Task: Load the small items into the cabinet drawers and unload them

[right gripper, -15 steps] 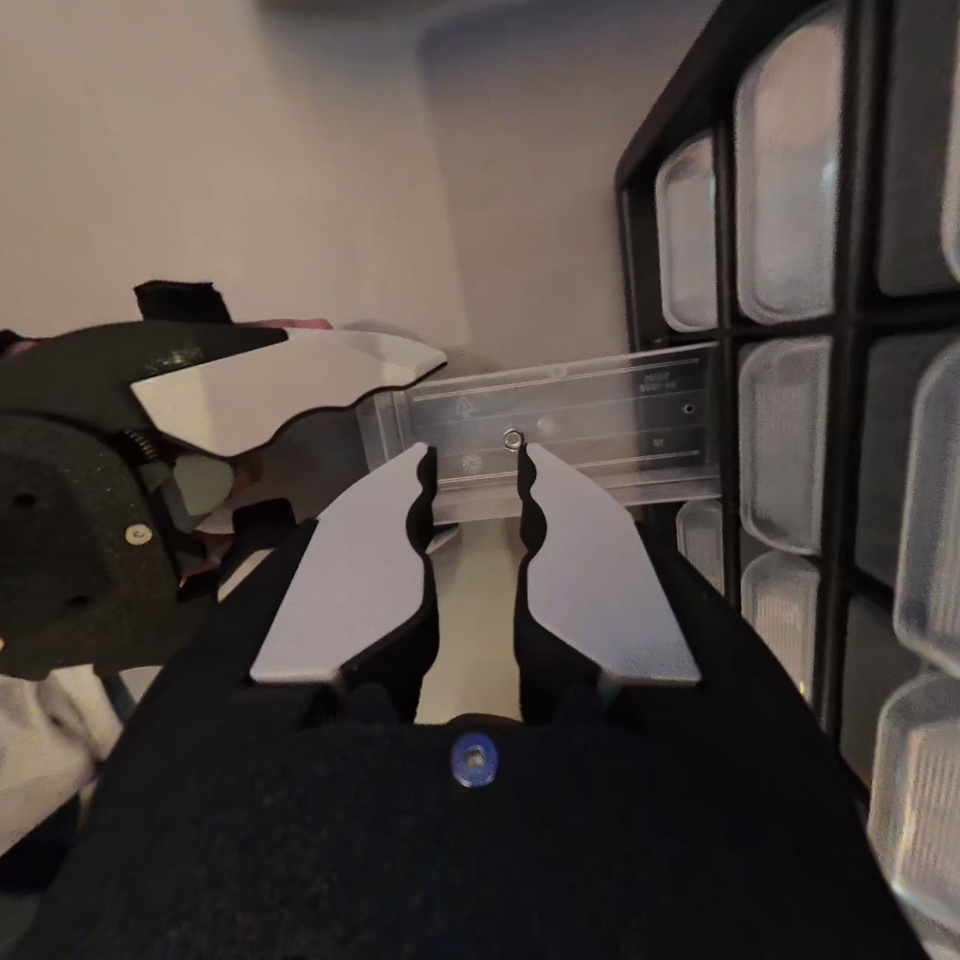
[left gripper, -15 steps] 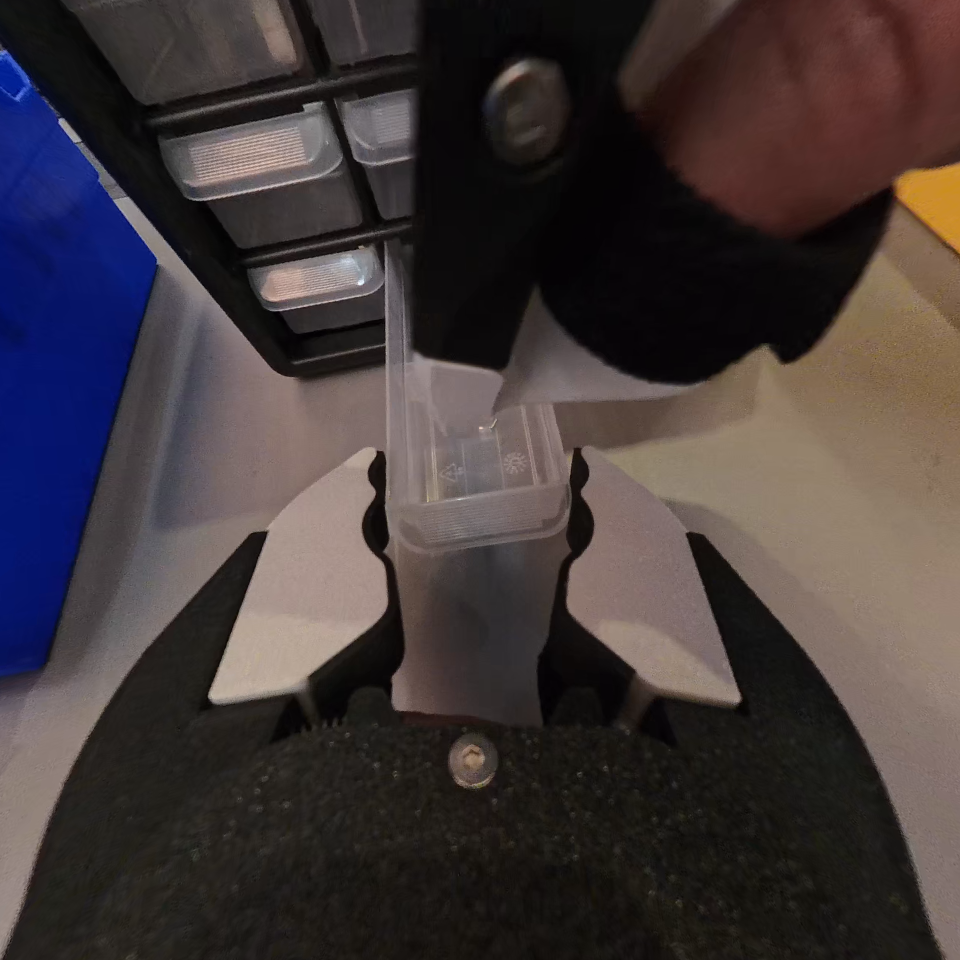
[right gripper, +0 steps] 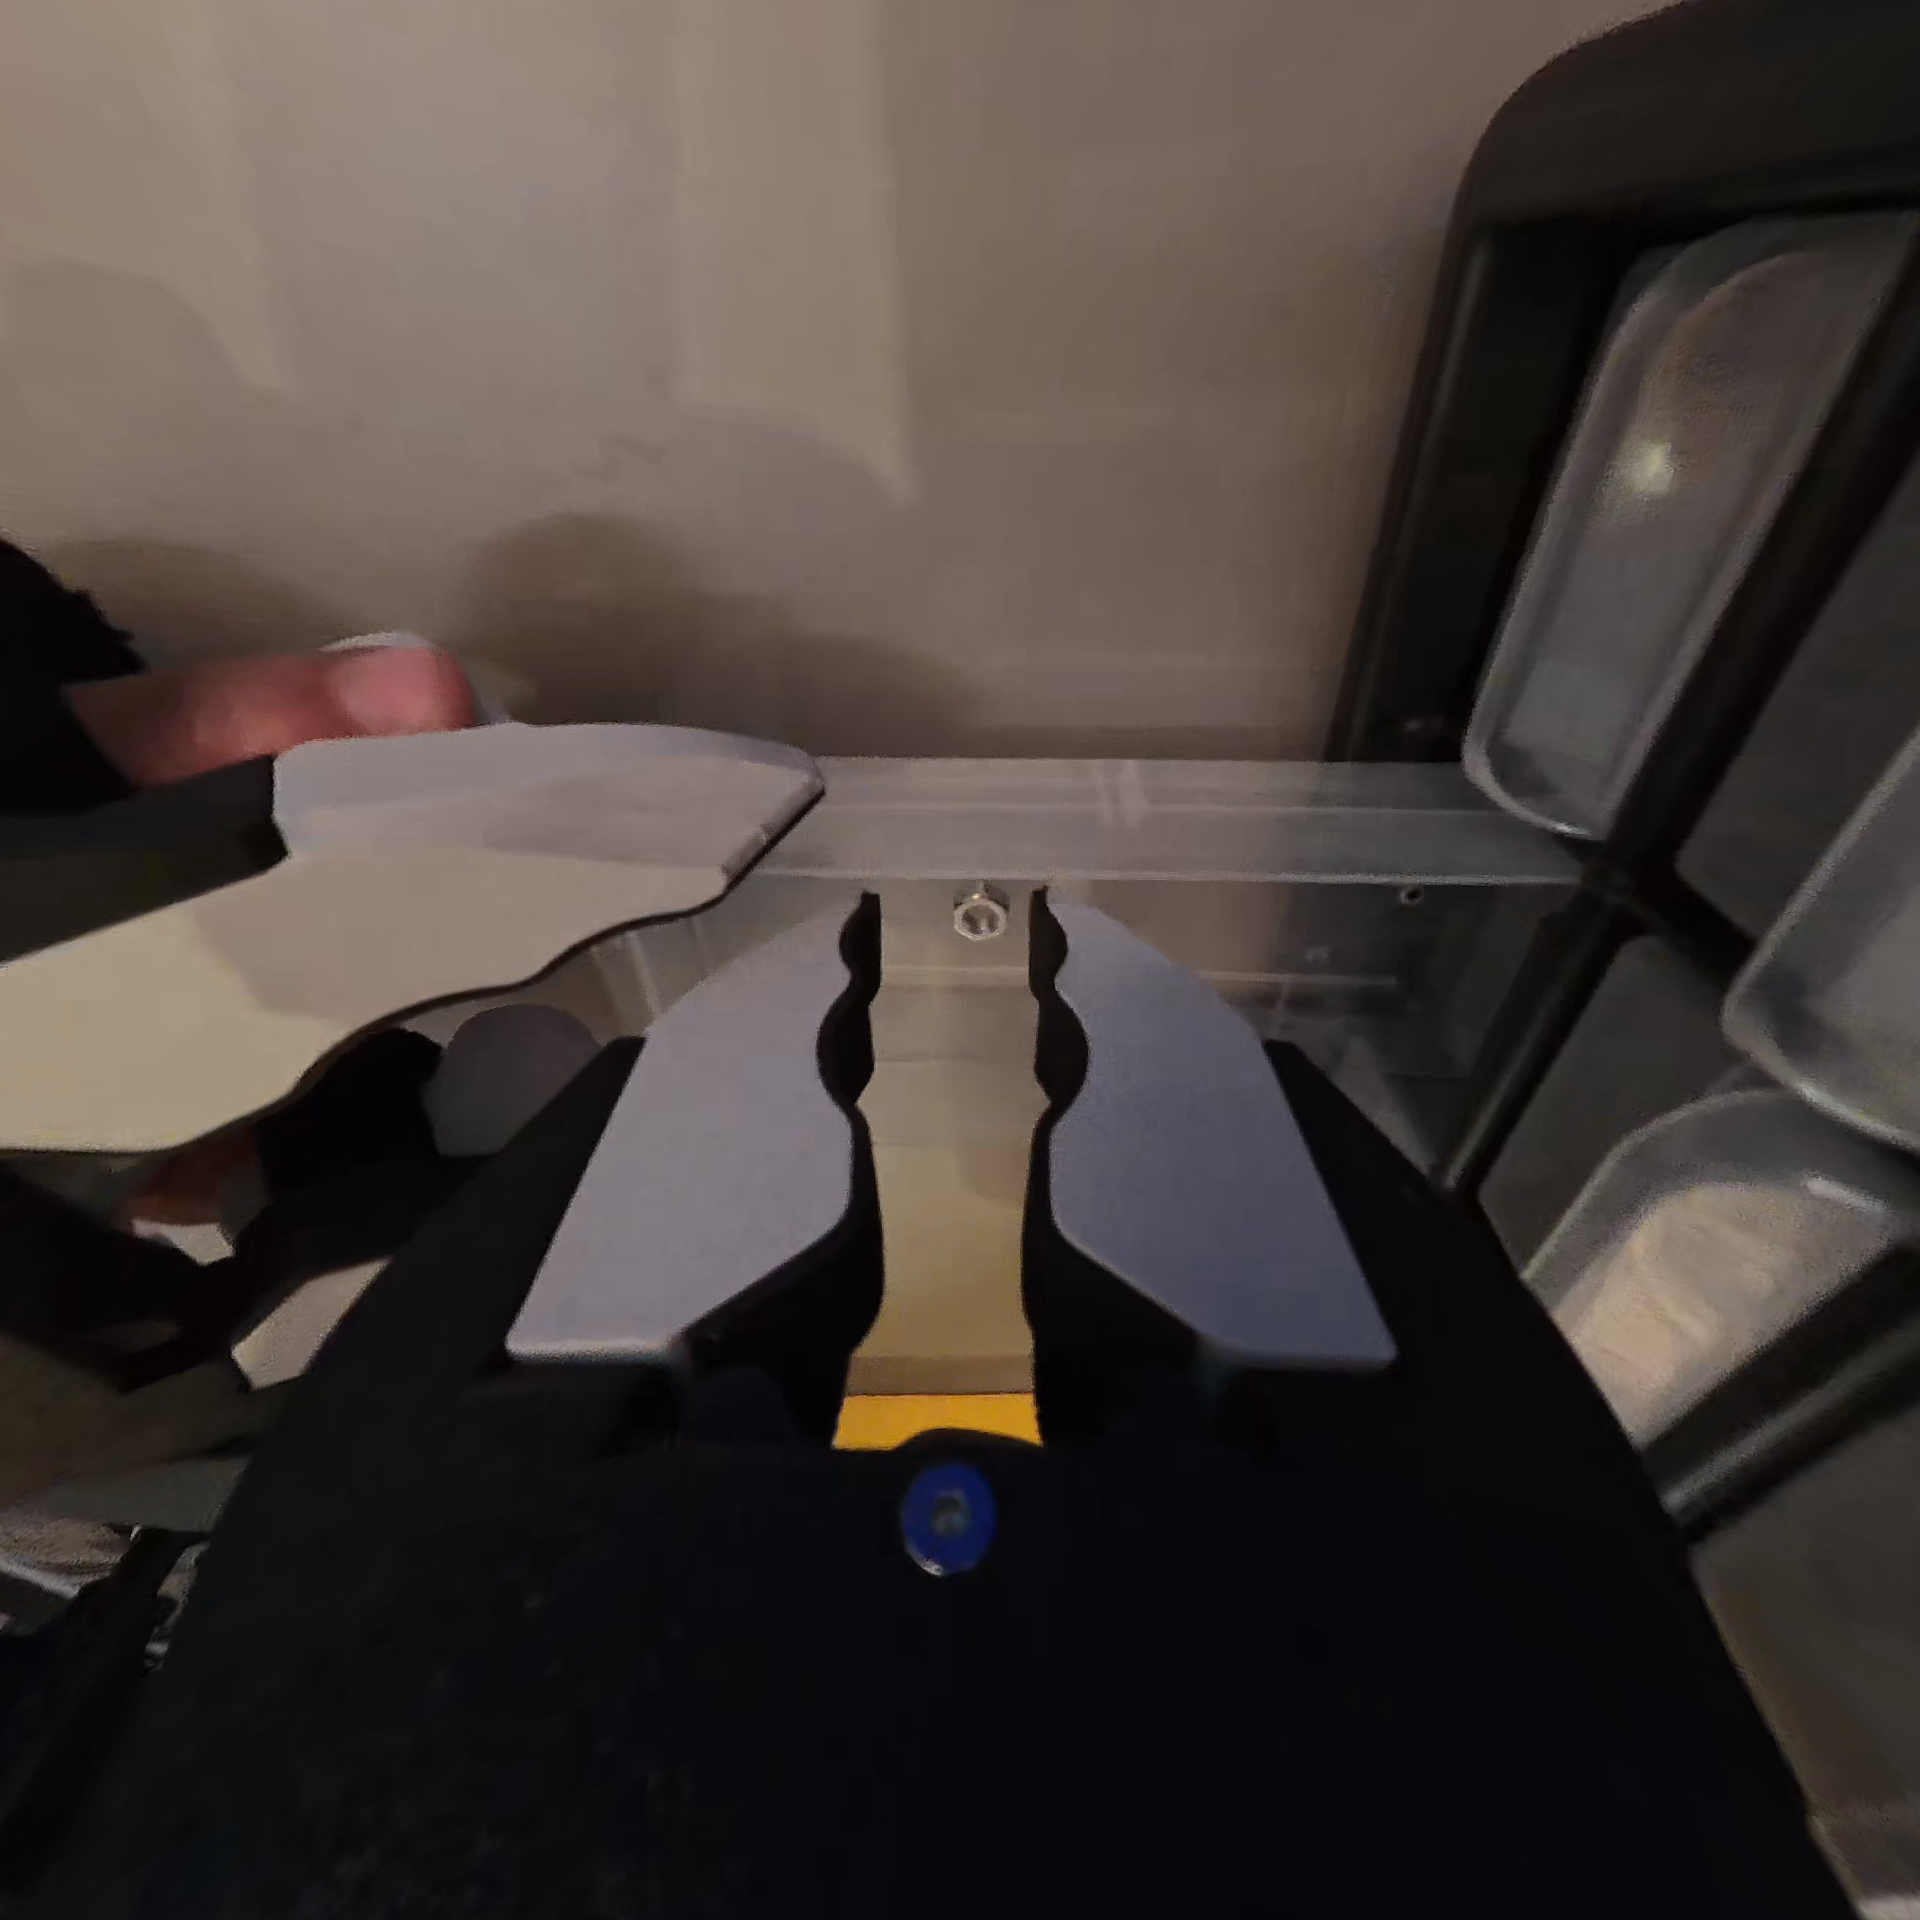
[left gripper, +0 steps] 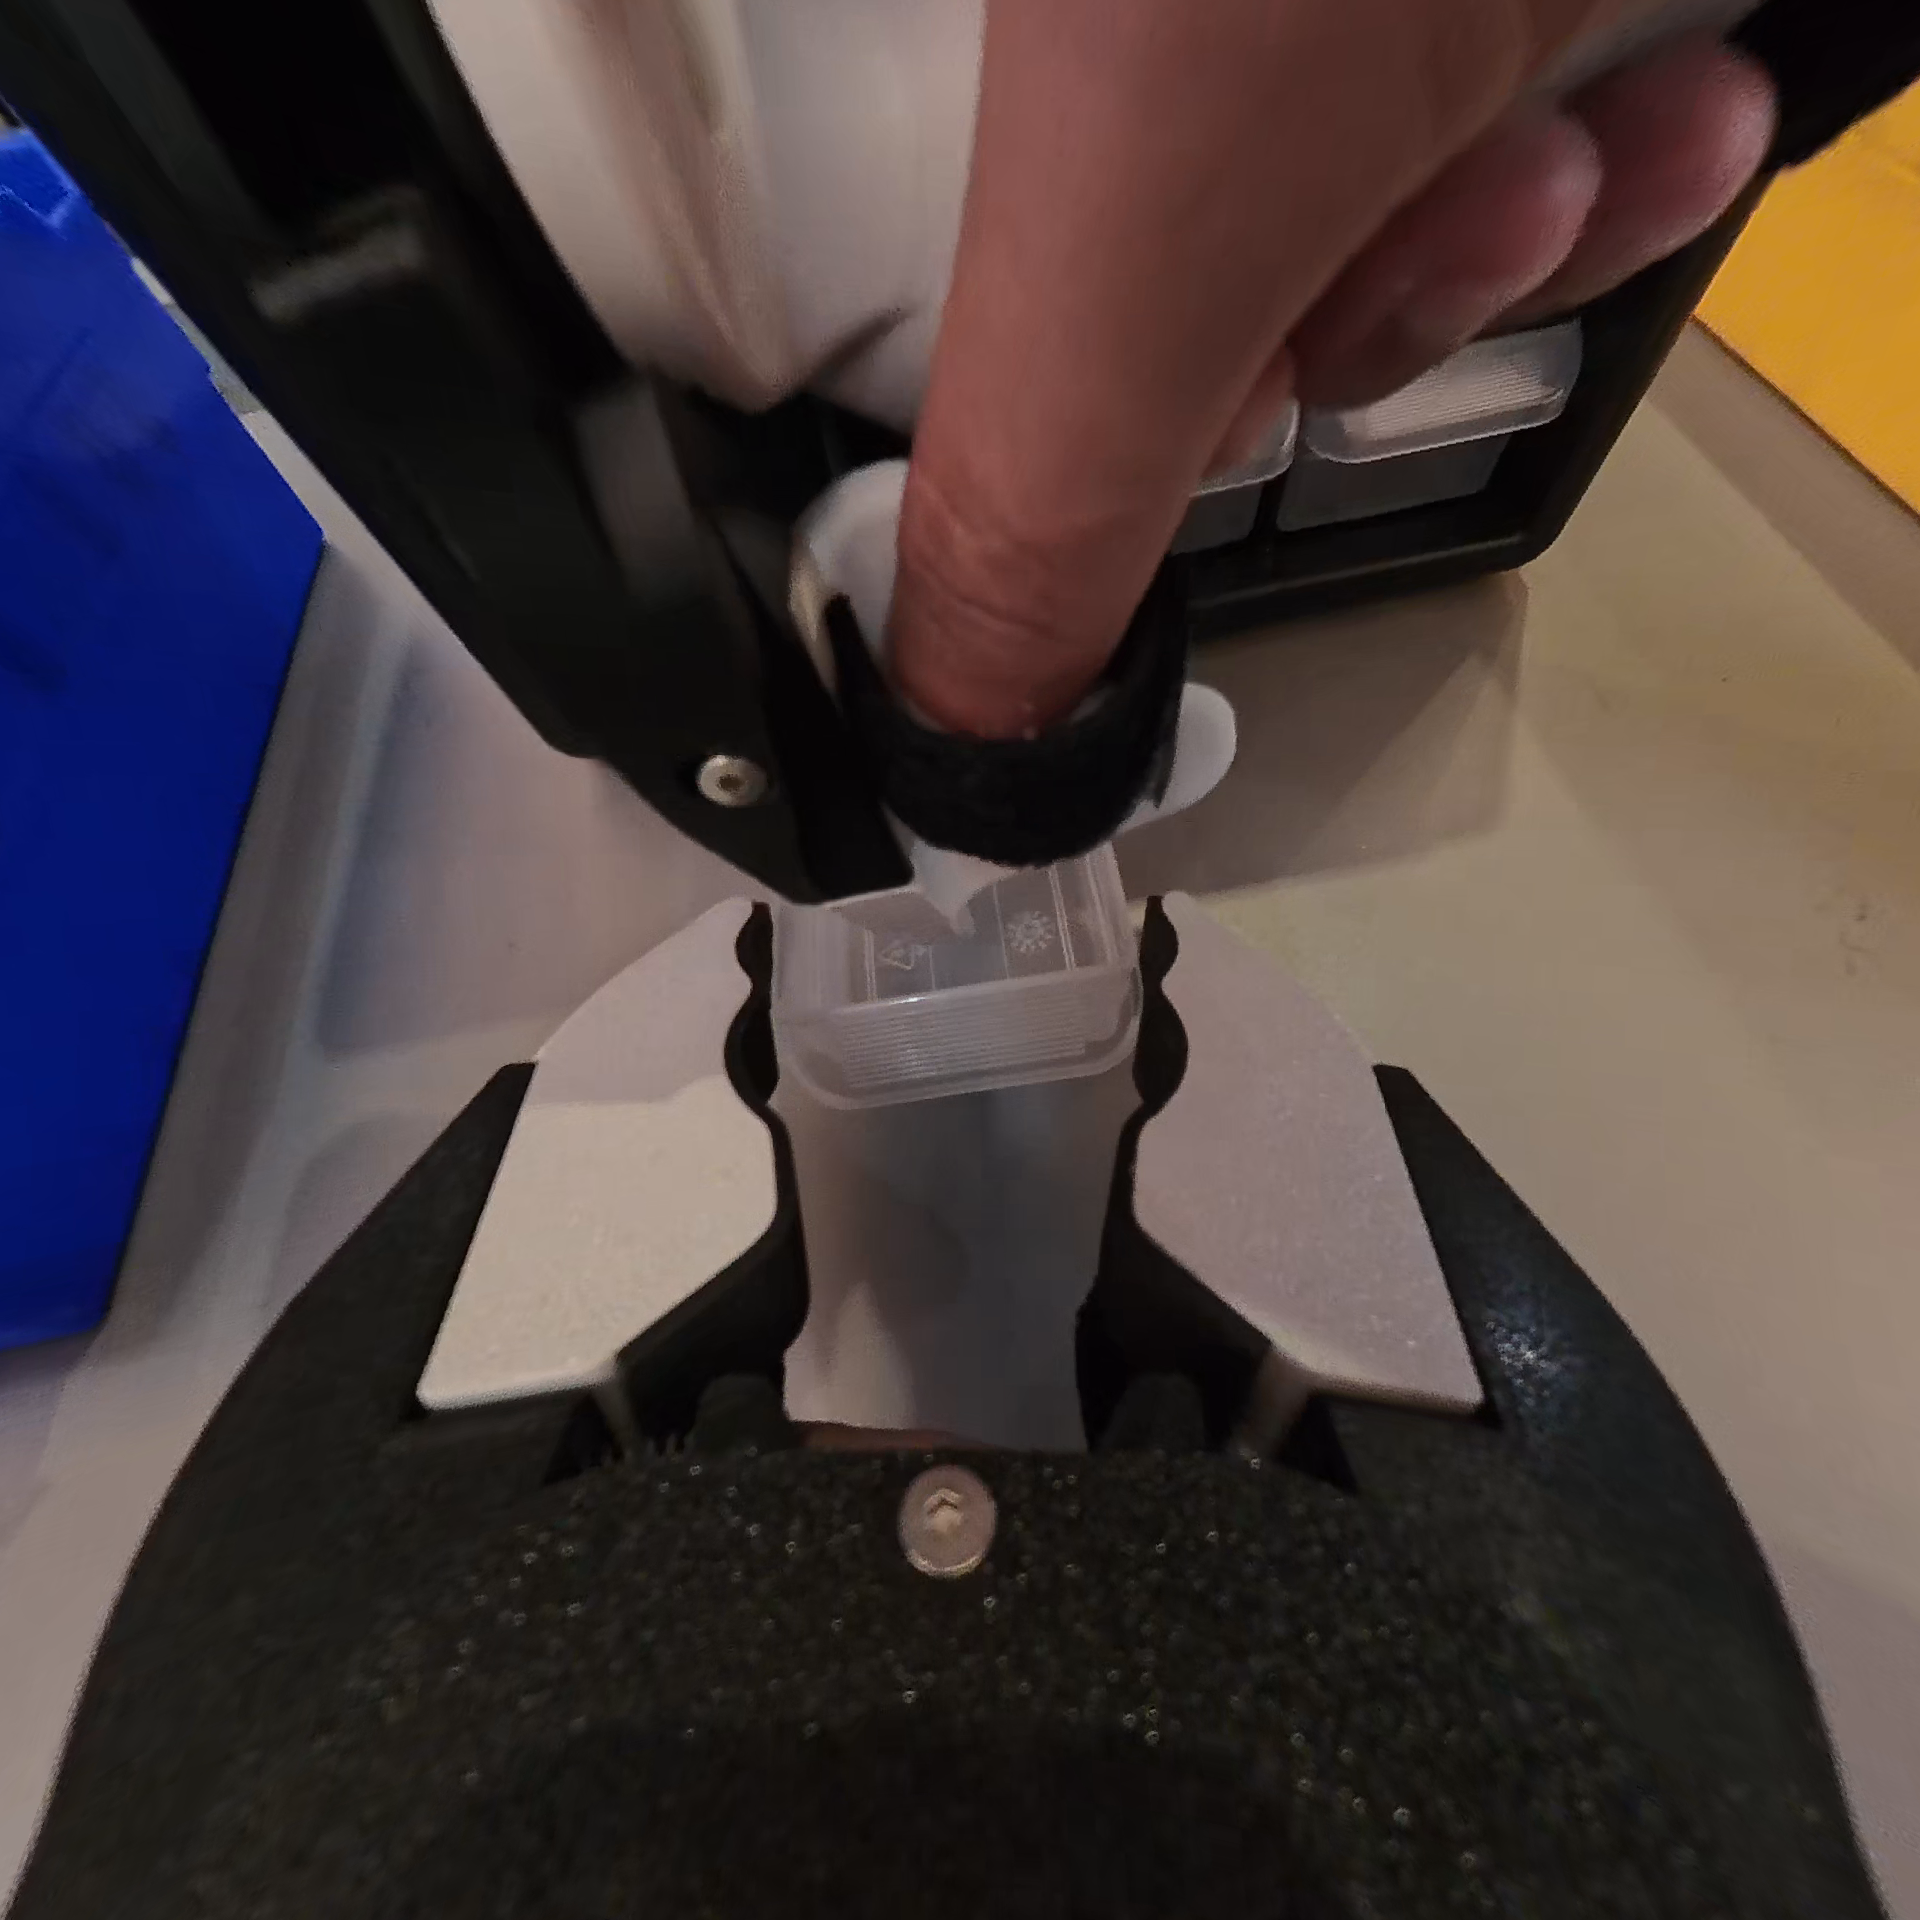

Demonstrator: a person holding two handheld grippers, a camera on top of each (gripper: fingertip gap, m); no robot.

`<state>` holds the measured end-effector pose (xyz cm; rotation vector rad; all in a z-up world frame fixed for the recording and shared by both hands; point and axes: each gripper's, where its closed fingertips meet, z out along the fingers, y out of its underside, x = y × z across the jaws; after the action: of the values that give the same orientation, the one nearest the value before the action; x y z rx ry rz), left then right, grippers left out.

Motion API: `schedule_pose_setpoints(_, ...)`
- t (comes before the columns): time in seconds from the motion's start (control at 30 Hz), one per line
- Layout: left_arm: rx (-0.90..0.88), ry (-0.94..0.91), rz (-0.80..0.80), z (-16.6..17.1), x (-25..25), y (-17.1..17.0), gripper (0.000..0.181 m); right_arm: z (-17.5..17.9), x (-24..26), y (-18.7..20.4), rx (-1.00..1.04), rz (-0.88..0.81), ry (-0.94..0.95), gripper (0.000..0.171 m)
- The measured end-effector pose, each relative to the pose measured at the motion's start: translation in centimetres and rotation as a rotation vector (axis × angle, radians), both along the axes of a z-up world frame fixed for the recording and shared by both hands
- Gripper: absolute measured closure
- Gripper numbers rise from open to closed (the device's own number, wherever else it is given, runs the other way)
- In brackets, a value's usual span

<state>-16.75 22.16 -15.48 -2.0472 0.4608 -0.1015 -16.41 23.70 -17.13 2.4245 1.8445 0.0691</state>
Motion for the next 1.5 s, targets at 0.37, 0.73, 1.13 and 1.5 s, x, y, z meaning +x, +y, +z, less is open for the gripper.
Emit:
schedule_pose_setpoints(0.37, -0.004, 0.000, -0.005, 0.1, 0.0, 0.0, 0.114, -0.4, 0.3, 0.6, 0.005, 0.024, -0.042, 0.160)
schedule_pose_setpoints(0.73, -0.009, -0.004, -0.010, 0.1, -0.1, 0.1, 0.114, 1.4, 0.4, 1.0, 0.071, 0.048, 0.016, 0.161)
schedule_pose_setpoints(1.13, -0.008, 0.000, -0.008, 0.1, 0.0, 0.2, 0.114, 16.3, 19.1, -2.0, 0.437, -0.250, 0.424, 0.161)
schedule_pose_setpoints(1.5, -0.014, -0.009, -0.010, 0.4, 0.2, 1.3, 0.114, 0.0, 33.2, -1.6, 0.142, -0.603, 0.115, 0.162)
